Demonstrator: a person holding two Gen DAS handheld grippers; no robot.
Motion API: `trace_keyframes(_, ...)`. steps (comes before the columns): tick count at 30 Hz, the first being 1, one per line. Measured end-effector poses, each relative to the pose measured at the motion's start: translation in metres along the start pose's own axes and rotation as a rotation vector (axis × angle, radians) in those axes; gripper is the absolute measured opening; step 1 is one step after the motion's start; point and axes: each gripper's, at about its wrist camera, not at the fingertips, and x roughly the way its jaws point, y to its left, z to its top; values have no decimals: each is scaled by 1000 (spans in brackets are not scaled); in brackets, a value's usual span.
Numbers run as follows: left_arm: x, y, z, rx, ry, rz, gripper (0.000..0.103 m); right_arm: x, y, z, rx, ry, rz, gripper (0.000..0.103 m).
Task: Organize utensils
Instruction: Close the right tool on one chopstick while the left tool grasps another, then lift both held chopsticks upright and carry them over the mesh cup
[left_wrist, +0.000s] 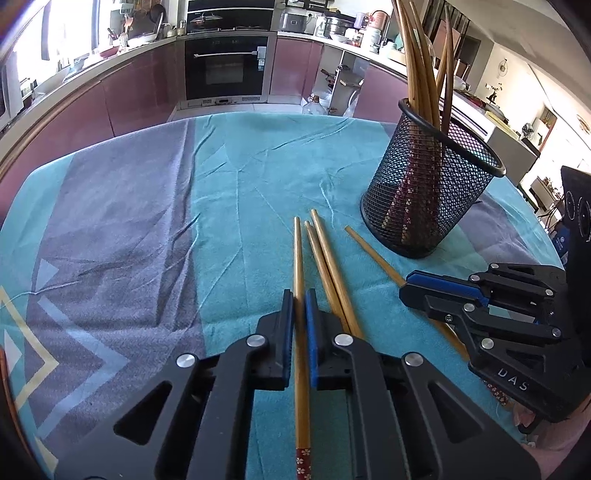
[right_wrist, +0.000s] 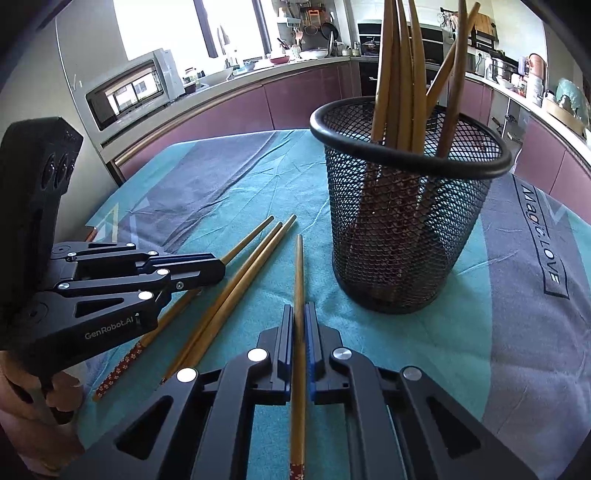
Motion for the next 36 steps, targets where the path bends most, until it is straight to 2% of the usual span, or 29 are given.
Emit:
trace_keyframes(18,-46,-2,2,-7,-80,-44,7,-54,-4,0,33,-116,135,5)
trace_keyframes(36,-89,-12,8,-2,-152,-109,7,-90,-9,5,51,-233,158,5)
